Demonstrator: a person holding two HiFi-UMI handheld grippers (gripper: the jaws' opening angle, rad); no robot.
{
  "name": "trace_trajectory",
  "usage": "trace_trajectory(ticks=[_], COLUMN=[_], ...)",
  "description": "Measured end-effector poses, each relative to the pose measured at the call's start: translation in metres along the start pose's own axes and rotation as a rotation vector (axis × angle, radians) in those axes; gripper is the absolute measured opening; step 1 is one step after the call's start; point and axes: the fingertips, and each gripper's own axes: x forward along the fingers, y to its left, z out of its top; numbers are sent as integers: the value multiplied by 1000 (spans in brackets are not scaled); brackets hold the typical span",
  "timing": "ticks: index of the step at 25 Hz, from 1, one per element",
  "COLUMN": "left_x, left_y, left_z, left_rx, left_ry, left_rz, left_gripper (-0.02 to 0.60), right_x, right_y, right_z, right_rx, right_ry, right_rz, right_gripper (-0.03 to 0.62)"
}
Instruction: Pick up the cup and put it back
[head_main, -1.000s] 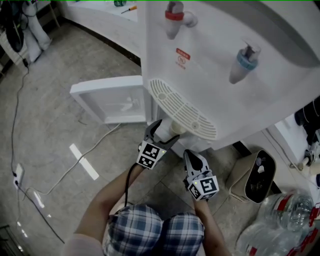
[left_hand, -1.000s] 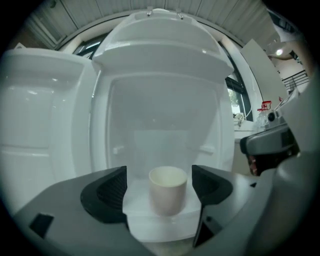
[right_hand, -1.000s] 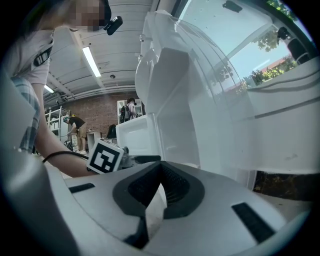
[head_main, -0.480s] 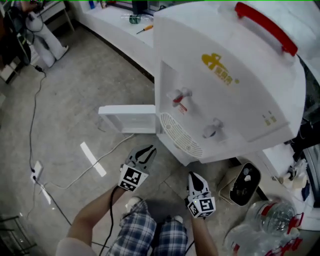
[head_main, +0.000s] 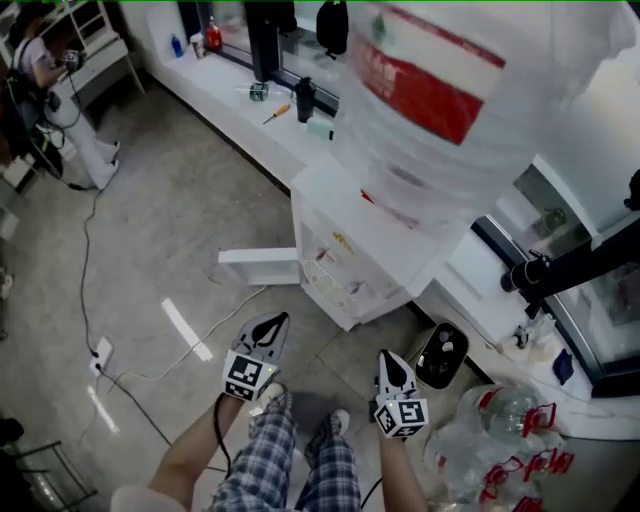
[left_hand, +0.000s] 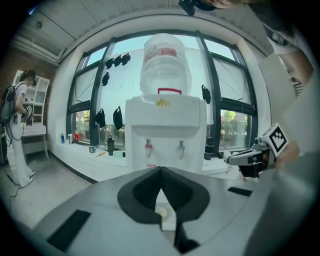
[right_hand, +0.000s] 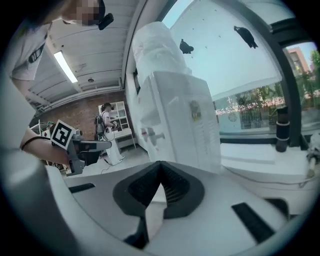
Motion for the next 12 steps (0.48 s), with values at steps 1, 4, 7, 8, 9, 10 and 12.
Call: trace_trajectory(ticks=[1, 4, 7, 8, 9, 10, 12], left_x=[-10, -39, -62, -69, -74, -79, -87], left_y=[-1, -6, -15, -16, -17, -17, -21], left_z=[22, 90, 156, 175, 193, 211, 242], left_rx=[0, 6, -7, -5, 4, 17, 42], left_ry=[-4, -19, -54, -65, -76, -88, -111], left_rz=[7, 22, 5, 2, 0, -3, -16], left_gripper=[26, 25, 25, 25, 25, 25, 25], right_x=[-10, -41, -74, -83, -92, -99, -113], right_y=[5, 14, 15, 16, 17, 18, 19], right_z=[22, 87, 148, 167, 187, 206, 239], right_rx=[0, -6, -16, -20, -24, -28, -36], right_ry=[-3, -16, -46, -62, -83, -106, -151], right_rz=[2, 1, -31, -43, -54, -63, -78], right_gripper=[17, 17, 17, 17, 17, 17, 17])
